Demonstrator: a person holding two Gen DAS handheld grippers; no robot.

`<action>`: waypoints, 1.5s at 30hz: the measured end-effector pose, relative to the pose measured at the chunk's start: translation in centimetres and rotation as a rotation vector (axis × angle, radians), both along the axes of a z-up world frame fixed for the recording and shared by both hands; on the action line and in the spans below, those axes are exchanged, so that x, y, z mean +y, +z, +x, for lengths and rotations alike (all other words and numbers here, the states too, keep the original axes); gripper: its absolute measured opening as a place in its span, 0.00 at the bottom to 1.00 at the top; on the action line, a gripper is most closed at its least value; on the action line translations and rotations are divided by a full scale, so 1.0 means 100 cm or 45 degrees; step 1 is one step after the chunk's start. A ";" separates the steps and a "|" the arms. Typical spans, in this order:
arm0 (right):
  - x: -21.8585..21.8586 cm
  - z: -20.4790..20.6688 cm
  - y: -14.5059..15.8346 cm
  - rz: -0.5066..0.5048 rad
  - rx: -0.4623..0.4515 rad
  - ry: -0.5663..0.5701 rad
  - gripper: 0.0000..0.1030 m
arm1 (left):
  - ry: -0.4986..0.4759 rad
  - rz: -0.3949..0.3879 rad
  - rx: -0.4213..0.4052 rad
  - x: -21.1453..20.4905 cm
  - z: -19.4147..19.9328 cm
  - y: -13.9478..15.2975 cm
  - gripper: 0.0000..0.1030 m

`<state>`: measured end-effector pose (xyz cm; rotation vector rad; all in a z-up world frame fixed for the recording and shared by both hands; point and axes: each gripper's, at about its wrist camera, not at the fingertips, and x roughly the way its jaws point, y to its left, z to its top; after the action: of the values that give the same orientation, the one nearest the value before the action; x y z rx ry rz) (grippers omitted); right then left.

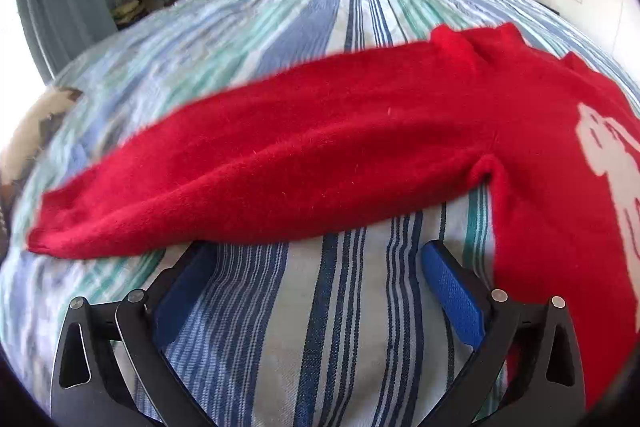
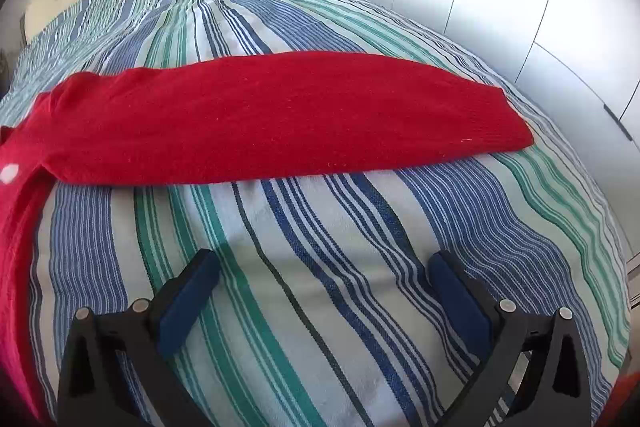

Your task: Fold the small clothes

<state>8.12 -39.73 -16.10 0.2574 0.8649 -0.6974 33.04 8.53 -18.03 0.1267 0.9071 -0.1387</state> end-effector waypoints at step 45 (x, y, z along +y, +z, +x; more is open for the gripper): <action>0.000 -0.010 0.001 0.034 -0.039 0.007 1.00 | -0.003 -0.039 -0.009 0.004 -0.003 0.004 1.00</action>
<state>7.08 -39.76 -15.97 0.2886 0.8461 -0.6753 32.70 8.93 -17.66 0.1000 0.8975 -0.1542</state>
